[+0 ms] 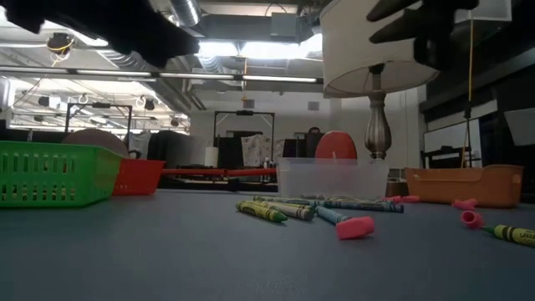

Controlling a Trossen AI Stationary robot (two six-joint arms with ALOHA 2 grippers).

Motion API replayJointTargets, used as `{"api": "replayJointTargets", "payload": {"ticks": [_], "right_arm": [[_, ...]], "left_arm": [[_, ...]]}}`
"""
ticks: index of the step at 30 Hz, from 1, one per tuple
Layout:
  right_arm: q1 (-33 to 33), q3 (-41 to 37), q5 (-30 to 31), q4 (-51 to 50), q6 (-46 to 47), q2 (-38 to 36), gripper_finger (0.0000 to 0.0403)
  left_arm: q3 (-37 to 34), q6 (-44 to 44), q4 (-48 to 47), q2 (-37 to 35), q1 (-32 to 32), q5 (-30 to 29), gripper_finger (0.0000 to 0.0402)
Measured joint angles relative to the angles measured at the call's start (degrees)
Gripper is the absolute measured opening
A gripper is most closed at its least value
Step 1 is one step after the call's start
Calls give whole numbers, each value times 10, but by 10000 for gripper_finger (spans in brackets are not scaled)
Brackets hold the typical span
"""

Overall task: Sort crayons
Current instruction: Put the green crayon into the green bin

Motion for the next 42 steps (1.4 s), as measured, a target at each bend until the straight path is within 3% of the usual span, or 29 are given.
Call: {"api": "replayJointTargets", "payload": {"ticks": [5, 10, 18, 26, 32, 42], "right_arm": [[46, 0, 54, -1, 80, 1, 99], [73, 0, 75, 4, 145, 30, 99], [101, 2, -29, 3, 308, 116, 99], [113, 101, -144, -131, 403, 209, 99], [112, 214, -159, -298, 413, 279, 99], [112, 271, -161, -313, 413, 370, 99]], "left_arm": [[-1, 0, -1, 0, 39, 46, 69], [-1, 0, -1, 0, 50, 53, 69], [-1, -4, -7, 0, 41, 53, 69], [-1, -5, -14, 0, 15, 54, 69], [-1, -6, -14, 0, -3, 53, 69], [-1, -5, -17, 0, -24, 49, 69]]}}
